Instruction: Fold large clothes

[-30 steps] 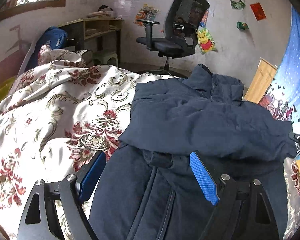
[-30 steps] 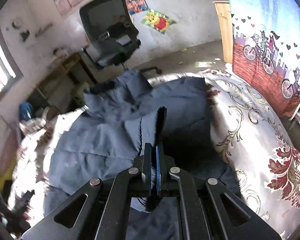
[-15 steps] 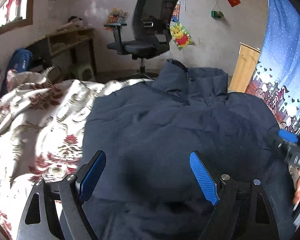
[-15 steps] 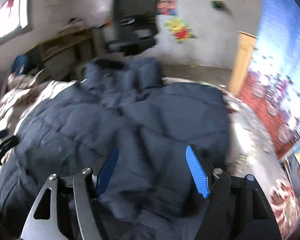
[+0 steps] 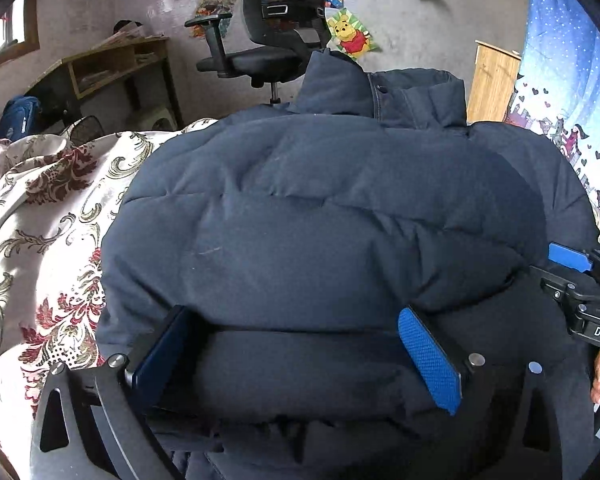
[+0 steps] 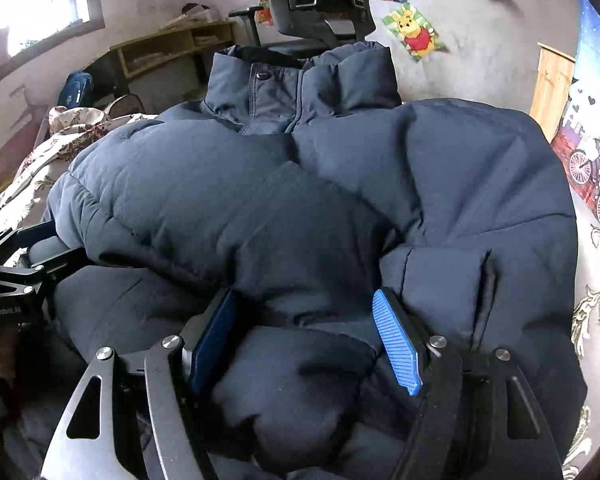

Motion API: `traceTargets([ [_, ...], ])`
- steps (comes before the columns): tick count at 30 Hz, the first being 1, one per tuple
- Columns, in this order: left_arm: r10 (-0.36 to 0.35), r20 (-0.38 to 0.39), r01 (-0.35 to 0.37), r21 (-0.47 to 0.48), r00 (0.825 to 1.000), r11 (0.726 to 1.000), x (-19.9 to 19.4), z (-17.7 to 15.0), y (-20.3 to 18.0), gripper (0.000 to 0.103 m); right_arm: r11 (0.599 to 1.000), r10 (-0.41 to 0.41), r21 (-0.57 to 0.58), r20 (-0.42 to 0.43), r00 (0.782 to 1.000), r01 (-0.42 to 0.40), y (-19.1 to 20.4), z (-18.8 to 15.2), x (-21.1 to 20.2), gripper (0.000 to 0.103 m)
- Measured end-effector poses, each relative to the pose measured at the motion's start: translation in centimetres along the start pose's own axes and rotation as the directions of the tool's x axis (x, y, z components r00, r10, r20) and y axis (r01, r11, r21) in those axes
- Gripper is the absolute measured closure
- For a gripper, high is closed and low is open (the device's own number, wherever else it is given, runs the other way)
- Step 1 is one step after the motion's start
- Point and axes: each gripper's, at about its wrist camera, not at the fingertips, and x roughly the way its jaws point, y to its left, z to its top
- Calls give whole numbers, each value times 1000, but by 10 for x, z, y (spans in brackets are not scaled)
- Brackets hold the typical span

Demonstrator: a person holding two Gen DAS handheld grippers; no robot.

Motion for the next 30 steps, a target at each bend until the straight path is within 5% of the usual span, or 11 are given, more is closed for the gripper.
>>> traceTargets([
  [10, 18, 11, -18, -1, 1000, 1000, -2, -1, 0, 0, 999, -45, 3, -25, 999, 46, 8, 1, -6, 35],
  [19, -9, -78, 5, -52, 997, 999, -27, -8, 14, 0, 995, -100, -6, -119, 988, 100, 14, 0, -36, 15],
  [25, -44, -85, 35, -110, 995, 993, -64, -15, 33, 0, 953, -242, -181, 21, 970, 242, 44, -9, -85, 15],
  [30, -24, -27, 20, -126, 999, 992, -91, -5, 49, 0, 930, -251, -243, 132, 959, 277, 70, -10, -124, 15],
])
